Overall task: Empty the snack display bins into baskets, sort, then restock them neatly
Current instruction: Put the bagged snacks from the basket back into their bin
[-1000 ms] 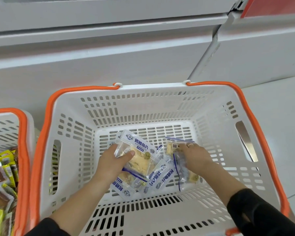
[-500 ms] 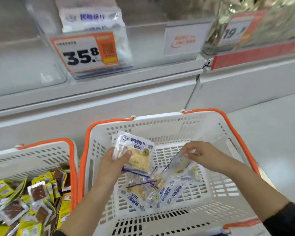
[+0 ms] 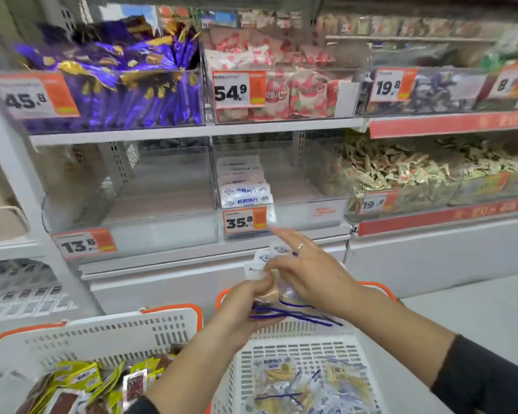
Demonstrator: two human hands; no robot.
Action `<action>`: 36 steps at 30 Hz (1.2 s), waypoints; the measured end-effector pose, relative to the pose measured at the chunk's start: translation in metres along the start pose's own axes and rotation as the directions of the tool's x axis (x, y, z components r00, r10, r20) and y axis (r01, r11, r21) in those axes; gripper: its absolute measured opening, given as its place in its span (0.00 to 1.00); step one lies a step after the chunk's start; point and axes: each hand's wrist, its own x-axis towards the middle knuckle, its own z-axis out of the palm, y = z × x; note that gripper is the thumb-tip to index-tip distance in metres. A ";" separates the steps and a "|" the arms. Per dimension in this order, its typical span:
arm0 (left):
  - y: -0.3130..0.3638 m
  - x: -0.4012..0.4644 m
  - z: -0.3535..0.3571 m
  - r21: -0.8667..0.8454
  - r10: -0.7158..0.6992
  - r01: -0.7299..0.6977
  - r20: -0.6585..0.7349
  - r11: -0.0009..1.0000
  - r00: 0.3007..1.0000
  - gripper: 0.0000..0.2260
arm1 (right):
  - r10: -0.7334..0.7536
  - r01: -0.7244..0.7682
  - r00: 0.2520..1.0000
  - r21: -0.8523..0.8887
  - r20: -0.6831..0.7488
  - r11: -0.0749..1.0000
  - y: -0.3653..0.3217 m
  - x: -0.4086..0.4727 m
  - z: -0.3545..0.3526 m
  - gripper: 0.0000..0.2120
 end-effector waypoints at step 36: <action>0.047 -0.023 -0.013 0.214 0.227 -0.292 0.283 0.932 0.932 0.22 | 0.419 -0.429 0.810 0.901 0.411 -0.055 0.009 -0.016 -0.014 0.22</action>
